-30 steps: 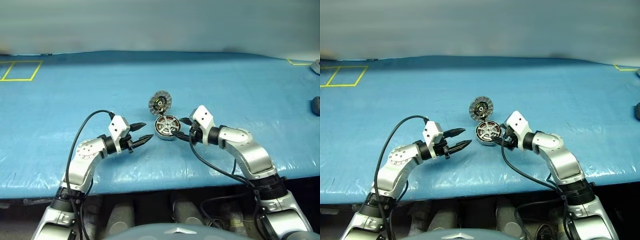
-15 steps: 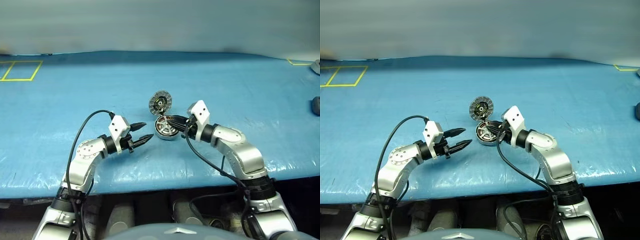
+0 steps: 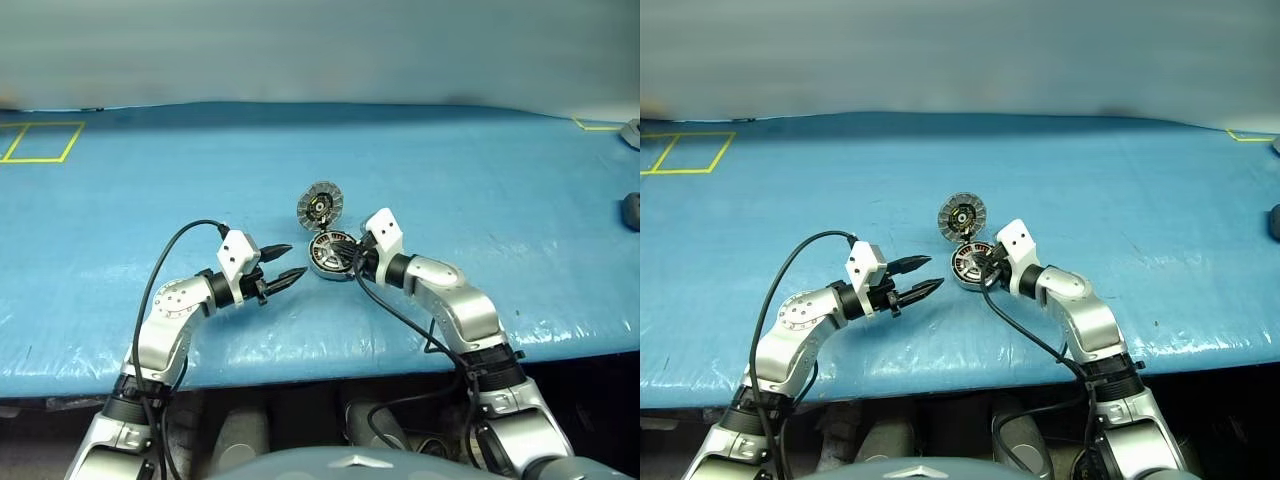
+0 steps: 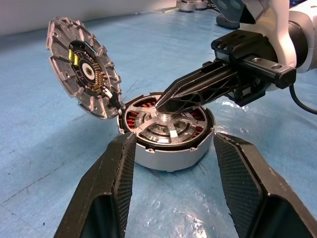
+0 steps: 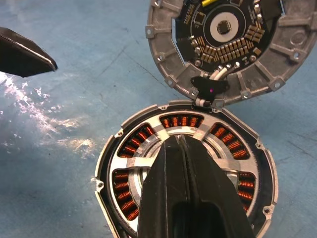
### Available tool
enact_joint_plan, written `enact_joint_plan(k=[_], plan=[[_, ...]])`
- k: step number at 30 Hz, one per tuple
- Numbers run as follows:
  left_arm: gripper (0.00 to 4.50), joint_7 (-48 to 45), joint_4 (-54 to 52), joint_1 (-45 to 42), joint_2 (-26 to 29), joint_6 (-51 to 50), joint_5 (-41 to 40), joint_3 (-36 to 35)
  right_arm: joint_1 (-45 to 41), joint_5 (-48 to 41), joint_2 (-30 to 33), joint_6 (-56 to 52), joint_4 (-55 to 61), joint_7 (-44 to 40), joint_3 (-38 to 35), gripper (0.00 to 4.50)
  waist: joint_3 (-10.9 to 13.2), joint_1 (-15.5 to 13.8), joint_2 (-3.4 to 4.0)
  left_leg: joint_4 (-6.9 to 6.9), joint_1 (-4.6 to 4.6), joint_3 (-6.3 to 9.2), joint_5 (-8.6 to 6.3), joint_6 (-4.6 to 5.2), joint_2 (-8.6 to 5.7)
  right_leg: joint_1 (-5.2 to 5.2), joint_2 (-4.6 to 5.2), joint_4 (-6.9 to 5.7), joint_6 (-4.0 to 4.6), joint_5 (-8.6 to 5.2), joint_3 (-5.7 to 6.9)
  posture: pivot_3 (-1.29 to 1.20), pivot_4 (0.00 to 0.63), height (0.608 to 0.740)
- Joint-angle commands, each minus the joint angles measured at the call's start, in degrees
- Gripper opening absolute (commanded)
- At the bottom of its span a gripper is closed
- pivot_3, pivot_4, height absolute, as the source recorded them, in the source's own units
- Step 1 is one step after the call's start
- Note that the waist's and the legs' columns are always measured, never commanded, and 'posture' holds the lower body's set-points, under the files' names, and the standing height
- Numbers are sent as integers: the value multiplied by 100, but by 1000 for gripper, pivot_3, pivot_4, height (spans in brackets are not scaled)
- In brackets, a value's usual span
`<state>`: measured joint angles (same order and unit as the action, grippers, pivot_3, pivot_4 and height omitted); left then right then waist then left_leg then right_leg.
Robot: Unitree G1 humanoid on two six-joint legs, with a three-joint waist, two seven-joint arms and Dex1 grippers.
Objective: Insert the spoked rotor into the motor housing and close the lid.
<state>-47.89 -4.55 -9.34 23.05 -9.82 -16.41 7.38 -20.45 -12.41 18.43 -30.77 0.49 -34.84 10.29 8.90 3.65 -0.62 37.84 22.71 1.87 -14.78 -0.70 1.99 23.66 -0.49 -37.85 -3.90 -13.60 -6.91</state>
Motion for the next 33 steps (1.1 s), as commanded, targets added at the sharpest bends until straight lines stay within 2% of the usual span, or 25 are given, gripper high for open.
enact_joint_plan(k=[1,4,8,13,18,22,25,28,33], plan=[[2662,-16,-258,-21,18,7,-56,-23,-104,633,244,-262,-270,153,499,26,-1,11,0,0,-3,0,0,0,0,-3,-1,0,0,0,0,0,150,740],[2662,-21,-259,-23,12,4,-60,-15,-133,986,268,-328,-475,334,777,26,-17,12,-4,0,-17,1,0,0,3,-13,-4,-1,-1,-1,2,0,150,740],[2662,-34,-264,-21,9,7,-64,-9,57,657,143,-224,-83,65,676,26,-33,7,-15,2,-23,3,0,0,3,-22,-4,-2,-9,-4,3,0,150,740],[2662,9,-220,-52,9,18,-79,-92,312,-135,-98,-24,628,-235,62,26,-30,11,-15,1,-16,3,0,0,3,-15,-3,0,-11,-5,2,0,150,740],[2662,392,-31,-271,-232,-189,-440,-555,670,-787,-200,-46,1528,-178,-477,26,-11,2,-7,0,6,3,0,0,2,4,-1,-1,-3,2,2,0,150,740],[2662,652,305,-476,-349,-194,-492,-854,1079,-879,-185,-190,2078,51,-544,26,-12,-2,-8,-2,4,10,0,0,2,1,-3,0,-2,0,7,0,150,740],[2662,985,1179,-969,-434,-18,-360,-1114,1544,-859,-247,-318,2342,401,-589,26,-11,-38,-11,-2,4,13,0,0,0,-1,-2,0,-2,-1,9,0,150,740],[2033,1054,1870,-1406,-511,235,-254,-1182,1679,-898,-254,-395,2459,553,-602,0,-9,-27,-12,4,7,11,1,-1,-3,1,0,1,-13,-4,8,0,150,740],[428,1195,3303,-2419,-839,883,100,-1091,2109,-1275,-107,-540,3020,381,-581,0,-9,-76,-15,6,9,16,1,-2,-12,-2,2,3,-20,-3,8,0,150,740]])
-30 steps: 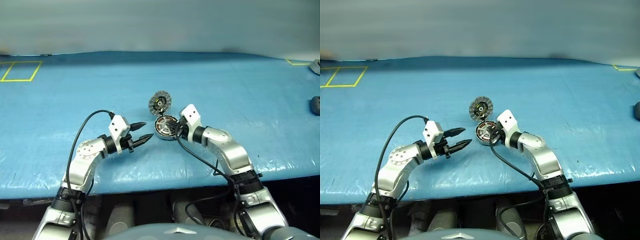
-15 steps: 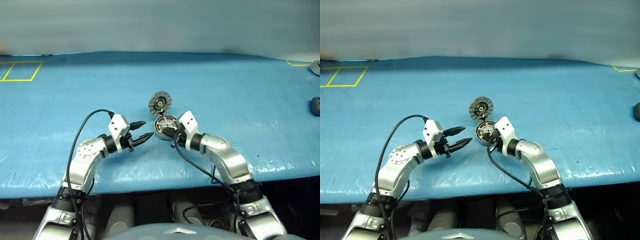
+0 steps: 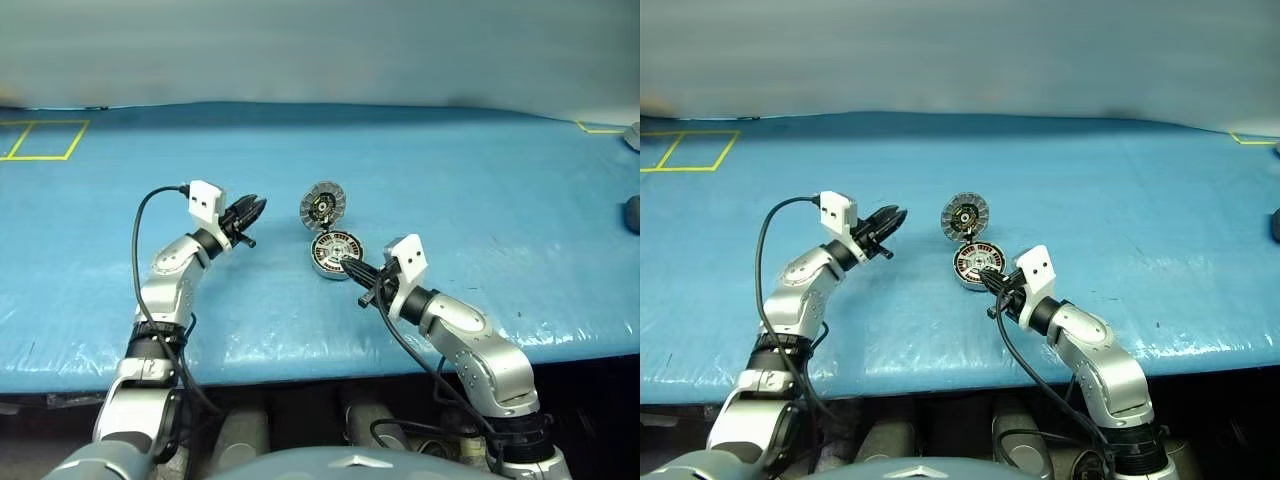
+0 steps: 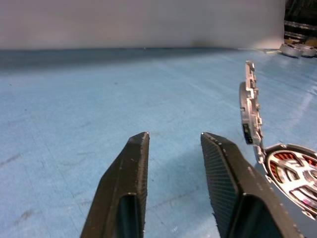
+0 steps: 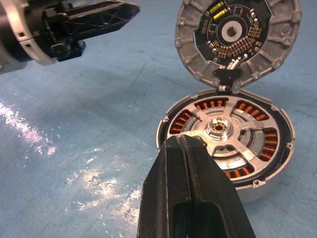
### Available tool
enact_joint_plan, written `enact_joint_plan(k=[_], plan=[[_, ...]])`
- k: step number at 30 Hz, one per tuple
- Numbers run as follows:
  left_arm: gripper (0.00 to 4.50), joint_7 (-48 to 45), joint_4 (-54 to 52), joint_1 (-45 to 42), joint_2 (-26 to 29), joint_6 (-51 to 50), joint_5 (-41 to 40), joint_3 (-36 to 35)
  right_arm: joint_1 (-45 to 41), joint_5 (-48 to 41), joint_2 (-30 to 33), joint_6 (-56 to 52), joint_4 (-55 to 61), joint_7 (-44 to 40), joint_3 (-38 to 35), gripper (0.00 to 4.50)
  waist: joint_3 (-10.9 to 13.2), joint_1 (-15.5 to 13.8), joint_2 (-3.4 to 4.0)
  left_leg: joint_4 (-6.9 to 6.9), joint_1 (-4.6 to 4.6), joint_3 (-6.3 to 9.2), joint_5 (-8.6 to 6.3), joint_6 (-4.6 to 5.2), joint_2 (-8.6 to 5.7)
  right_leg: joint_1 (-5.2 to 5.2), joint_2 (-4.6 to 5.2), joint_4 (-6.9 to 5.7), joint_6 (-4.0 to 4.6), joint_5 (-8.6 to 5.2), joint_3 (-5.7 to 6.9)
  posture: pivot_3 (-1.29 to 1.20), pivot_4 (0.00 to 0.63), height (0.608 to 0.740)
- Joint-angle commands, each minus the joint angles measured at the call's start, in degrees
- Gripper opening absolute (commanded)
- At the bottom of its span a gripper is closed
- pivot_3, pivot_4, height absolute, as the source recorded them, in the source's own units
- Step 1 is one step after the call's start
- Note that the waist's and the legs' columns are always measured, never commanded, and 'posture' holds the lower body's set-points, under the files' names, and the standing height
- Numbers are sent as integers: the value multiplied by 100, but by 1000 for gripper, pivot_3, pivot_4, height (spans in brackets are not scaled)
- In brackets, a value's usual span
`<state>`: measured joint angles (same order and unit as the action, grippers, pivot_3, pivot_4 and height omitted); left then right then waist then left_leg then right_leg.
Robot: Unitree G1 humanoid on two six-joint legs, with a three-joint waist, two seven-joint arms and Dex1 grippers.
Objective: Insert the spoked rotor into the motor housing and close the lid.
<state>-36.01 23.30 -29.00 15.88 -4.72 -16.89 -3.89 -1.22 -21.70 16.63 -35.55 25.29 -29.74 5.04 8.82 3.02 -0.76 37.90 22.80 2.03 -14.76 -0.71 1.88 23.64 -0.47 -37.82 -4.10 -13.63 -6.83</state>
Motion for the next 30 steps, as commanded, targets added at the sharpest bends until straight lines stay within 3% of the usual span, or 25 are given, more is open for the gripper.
enact_joint_plan(k=[1,7,14,19,30], plan=[[46,-71,793,-647,-182,431,189,78,300,-384,156,-101,661,-162,-44,0,0,-21,0,-2,2,2,0,0,-2,0,0,1,2,1,1,0,150,740],[46,-803,2176,-1693,-561,739,203,176,1012,-471,659,-289,1297,-128,-9,0,3,-55,-5,-5,14,2,-4,7,-20,4,17,9,0,-1,-1,0,150,740],[46,-1256,3500,-2548,-698,1173,583,307,1332,-444,603,-239,1436,378,-222,0,5,-18,-9,-1,13,4,-4,8,-21,4,15,5,-18,-12,-2,0,150,740],[46,-2056,3609,-2787,-758,1264,739,524,1560,-415,588,-180,1534,585,-225,0,6,-28,-10,-3,18,6,-5,8,-22,6,16,6,-15,-10,-1,0,150,740],[46,-3387,2909,-2343,-889,1387,1072,1225,1976,-655,574,-71,1875,727,-780,0,5,-71,-9,0,17,6,-5,9,-22,4,17,4,-10,-8,-2,0,150,740]])
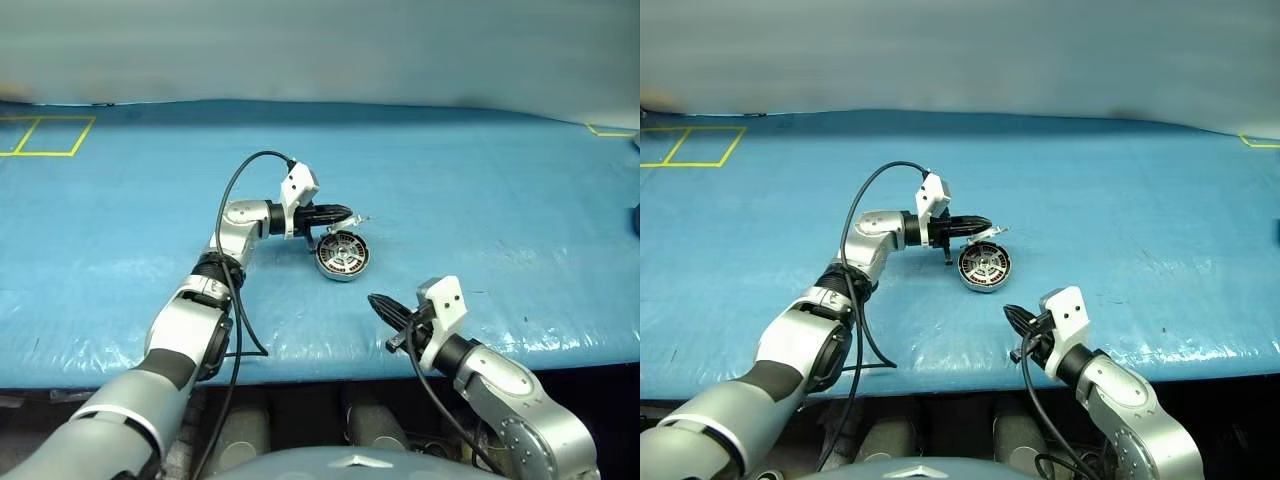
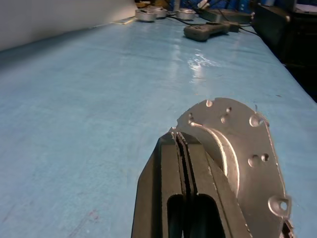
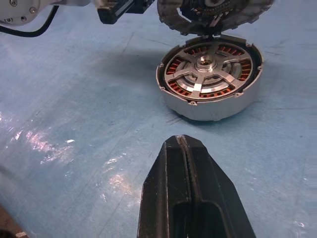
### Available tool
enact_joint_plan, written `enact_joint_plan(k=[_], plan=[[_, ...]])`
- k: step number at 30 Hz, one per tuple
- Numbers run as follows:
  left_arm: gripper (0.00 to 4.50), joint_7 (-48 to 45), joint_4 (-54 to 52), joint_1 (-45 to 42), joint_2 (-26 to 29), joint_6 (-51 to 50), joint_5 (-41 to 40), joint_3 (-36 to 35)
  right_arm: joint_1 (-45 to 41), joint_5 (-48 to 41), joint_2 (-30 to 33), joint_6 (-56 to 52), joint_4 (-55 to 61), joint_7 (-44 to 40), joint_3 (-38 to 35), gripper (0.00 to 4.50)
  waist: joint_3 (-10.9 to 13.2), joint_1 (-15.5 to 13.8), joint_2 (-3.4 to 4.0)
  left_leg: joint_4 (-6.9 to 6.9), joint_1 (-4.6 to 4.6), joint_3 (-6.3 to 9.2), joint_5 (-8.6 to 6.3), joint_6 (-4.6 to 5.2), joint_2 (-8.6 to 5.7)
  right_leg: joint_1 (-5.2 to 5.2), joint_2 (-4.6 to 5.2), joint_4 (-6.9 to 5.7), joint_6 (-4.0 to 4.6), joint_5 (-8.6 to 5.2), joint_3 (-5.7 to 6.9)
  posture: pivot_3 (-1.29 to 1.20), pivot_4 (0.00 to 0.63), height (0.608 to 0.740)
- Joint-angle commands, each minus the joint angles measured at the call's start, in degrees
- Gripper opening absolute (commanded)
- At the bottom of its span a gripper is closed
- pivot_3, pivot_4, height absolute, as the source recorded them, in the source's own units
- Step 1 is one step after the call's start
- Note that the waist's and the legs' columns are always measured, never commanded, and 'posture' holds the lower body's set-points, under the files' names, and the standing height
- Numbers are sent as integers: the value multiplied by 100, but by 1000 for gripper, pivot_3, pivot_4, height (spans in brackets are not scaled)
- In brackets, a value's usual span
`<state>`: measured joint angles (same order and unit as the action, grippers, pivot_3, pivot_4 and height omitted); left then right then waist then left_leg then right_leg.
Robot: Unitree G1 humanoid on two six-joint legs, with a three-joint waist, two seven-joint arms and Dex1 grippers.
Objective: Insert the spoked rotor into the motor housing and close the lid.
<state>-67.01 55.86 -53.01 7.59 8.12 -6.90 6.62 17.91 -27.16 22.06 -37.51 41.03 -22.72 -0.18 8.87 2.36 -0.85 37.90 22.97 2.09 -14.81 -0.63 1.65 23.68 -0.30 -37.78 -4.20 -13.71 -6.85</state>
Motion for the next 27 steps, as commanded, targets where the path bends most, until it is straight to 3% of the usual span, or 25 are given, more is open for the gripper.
enact_joint_plan(k=[1,17,21,27], plan=[[46,-325,-390,102,-71,115,118,242,92,-108,48,129,320,47,-339,0,0,-9,0,0,0,2,0,0,0,-2,0,0,0,0,1,0,150,740],[46,-270,-272,590,119,940,985,966,-165,-45,-63,95,157,339,-392,0,-4,-17,1,7,-13,2,0,1,1,-13,-2,-4,-3,-2,-1,0,150,740],[46,-629,-1009,715,59,316,229,540,-276,-212,-108,206,208,219,-447,0,-4,-7,2,6,-14,1,0,1,1,-14,-2,-6,-2,-1,-1,0,150,740],[46,-860,-3859,1508,487,-1232,-965,235,-646,-527,-244,350,191,114,-537,0,-2,14,6,3,-2,2,0,1,7,-2,-2,-7,9,4,0,0,150,740]])
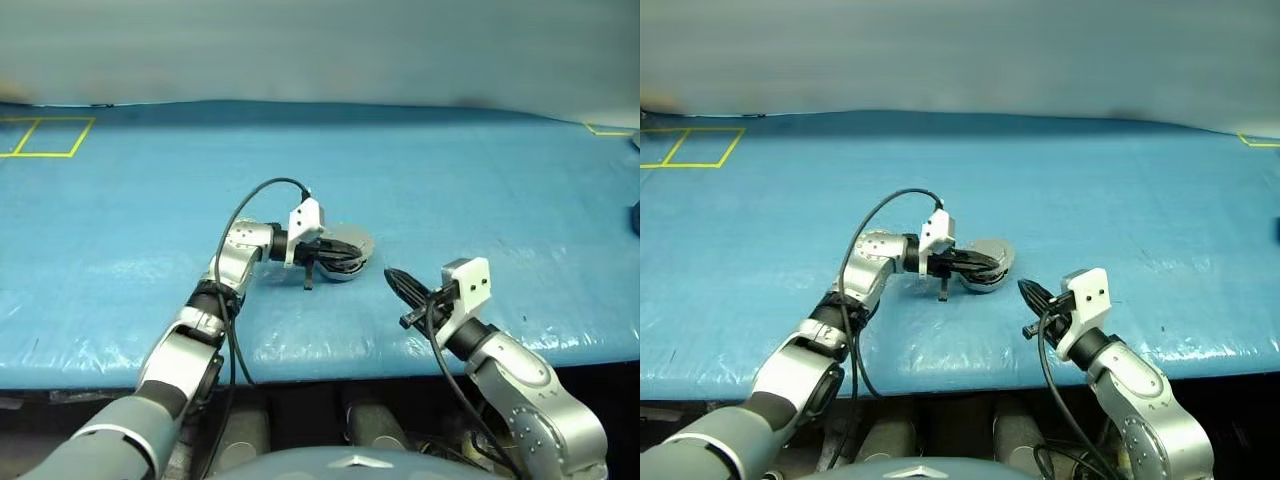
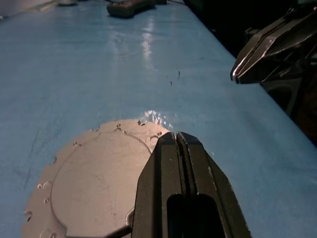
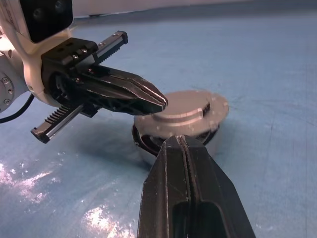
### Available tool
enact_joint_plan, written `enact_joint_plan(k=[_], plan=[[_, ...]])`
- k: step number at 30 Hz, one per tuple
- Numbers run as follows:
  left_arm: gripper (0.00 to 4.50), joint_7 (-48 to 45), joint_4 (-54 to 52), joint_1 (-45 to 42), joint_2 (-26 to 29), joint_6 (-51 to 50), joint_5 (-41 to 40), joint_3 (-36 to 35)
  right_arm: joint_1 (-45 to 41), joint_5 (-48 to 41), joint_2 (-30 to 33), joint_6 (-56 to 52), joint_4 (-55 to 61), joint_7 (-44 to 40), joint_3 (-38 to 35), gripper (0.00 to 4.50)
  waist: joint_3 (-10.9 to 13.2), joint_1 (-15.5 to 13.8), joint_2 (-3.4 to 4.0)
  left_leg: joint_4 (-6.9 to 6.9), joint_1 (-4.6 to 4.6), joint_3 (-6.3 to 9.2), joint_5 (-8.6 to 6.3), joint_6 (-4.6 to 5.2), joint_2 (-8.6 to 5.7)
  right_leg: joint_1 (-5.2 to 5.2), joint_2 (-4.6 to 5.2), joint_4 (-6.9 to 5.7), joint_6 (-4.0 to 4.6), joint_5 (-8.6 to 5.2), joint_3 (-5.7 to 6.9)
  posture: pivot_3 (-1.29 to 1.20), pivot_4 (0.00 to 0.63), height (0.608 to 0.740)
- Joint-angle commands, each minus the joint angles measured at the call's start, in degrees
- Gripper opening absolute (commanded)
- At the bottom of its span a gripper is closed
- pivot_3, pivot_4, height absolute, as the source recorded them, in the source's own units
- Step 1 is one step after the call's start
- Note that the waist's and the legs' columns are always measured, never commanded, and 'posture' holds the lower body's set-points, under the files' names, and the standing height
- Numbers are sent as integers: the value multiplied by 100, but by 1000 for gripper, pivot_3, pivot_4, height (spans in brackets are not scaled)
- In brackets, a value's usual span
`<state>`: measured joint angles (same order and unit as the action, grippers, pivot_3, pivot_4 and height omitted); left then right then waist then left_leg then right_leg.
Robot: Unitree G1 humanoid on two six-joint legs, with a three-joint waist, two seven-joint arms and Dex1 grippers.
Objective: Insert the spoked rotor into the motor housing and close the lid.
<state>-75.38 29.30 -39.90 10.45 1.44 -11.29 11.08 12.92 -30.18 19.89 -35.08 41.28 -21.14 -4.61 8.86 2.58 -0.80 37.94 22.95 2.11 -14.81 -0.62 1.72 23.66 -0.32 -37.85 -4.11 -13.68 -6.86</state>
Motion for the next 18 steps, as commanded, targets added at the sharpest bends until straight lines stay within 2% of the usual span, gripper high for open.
enact_joint_plan(k=[1,5,7,12,18], plan=[[46,34,-1546,334,295,-759,-656,-264,-219,-324,-75,91,130,-44,-111,0,-2,3,4,0,-2,0,0,0,0,-1,0,0,1,0,1,0,150,740],[46,417,-2679,1029,821,-1362,-972,-529,-644,-200,-83,132,-296,-75,69,0,-5,61,9,-2,-14,-1,0,0,5,-5,-2,-5,3,-2,0,0,150,740],[0,591,-2975,1363,1049,-1625,-1063,-630,-861,9,-51,191,-534,-127,292,405,-5,84,9,1,-21,-1,1,-1,5,-11,-3,-6,2,-3,0,0,150,740],[0,975,-3447,2359,1548,-1553,-754,-542,-1601,692,-10,499,-1378,-312,995,1901,-4,104,10,1,-25,-5,1,-2,4,-11,0,-10,-5,-7,0,0,150,740],[0,1635,-3795,3145,1548,-1362,-609,-588,-2375,810,-209,693,-2472,-618,1155,3954,-2,60,7,-3,-21,-4,1,-2,3,-7,2,-8,6,-1,2,0,150,740]])
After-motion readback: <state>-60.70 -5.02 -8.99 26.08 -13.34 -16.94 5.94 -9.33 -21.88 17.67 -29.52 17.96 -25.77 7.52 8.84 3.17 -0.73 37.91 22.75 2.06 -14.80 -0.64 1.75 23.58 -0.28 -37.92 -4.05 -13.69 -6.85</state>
